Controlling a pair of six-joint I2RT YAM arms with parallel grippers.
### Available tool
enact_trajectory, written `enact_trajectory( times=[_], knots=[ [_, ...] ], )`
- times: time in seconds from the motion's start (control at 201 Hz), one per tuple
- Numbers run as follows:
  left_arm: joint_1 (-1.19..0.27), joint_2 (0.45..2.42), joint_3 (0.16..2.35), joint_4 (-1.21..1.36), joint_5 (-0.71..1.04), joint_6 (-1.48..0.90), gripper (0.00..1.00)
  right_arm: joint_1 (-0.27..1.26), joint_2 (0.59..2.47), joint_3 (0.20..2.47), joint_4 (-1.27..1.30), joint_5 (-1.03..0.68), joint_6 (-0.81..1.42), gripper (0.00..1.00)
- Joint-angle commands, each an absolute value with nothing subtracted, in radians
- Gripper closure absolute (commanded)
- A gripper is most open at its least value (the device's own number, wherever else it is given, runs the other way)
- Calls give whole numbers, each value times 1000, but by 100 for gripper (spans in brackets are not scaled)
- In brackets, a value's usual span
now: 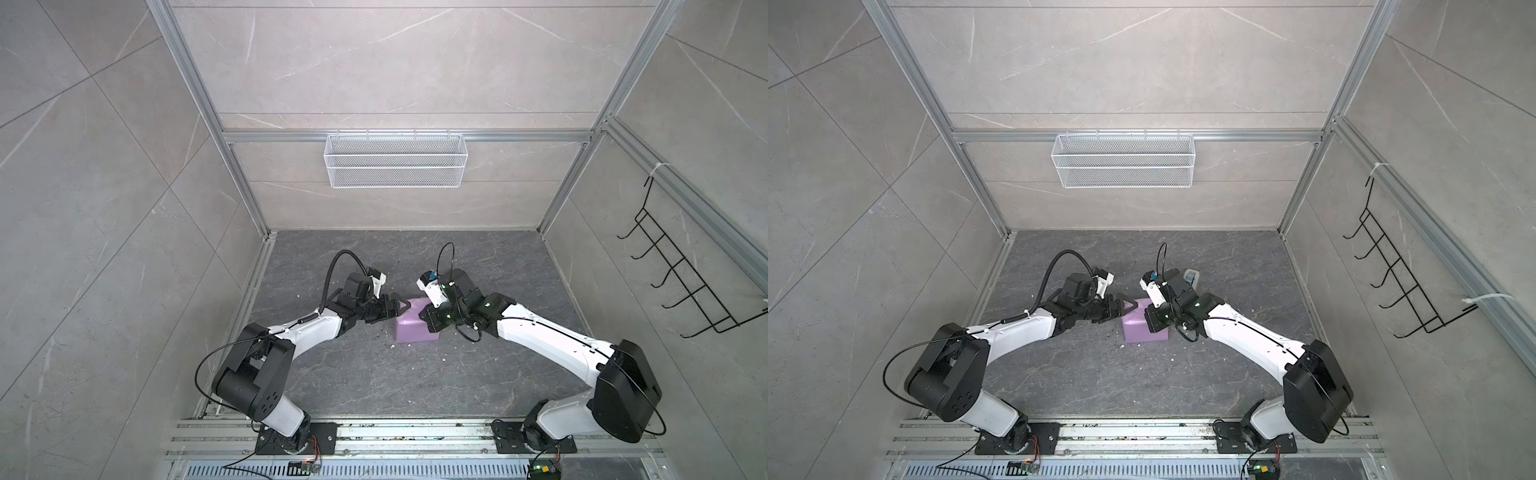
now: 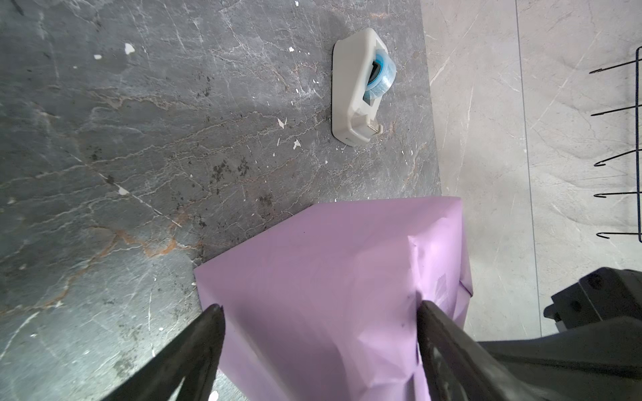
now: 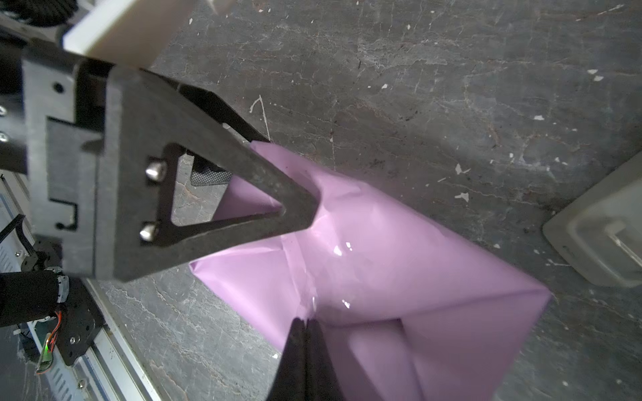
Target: Wrap the gift box in paper
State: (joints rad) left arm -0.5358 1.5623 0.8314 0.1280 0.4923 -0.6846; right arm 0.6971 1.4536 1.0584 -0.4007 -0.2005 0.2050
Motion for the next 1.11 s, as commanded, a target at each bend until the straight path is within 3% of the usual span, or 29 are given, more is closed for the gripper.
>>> enact_trajectory(
  times=[0.0,0.329,0.568,1.1],
  knots=[
    [-545,1581,805,34,479,-652,13,703,1454,1050,-462,-233,180,99],
    [-544,1584,807,32,479,-652,13,709,1465,1100,-534,-309,133,100],
    [-544,1586,808,32,480,-650,13,636,1410,1099,-408,-344,244,100],
    [-544,1587,824,24,482,-649,13,601,1564,1162,-343,-353,336,100]
  ],
)
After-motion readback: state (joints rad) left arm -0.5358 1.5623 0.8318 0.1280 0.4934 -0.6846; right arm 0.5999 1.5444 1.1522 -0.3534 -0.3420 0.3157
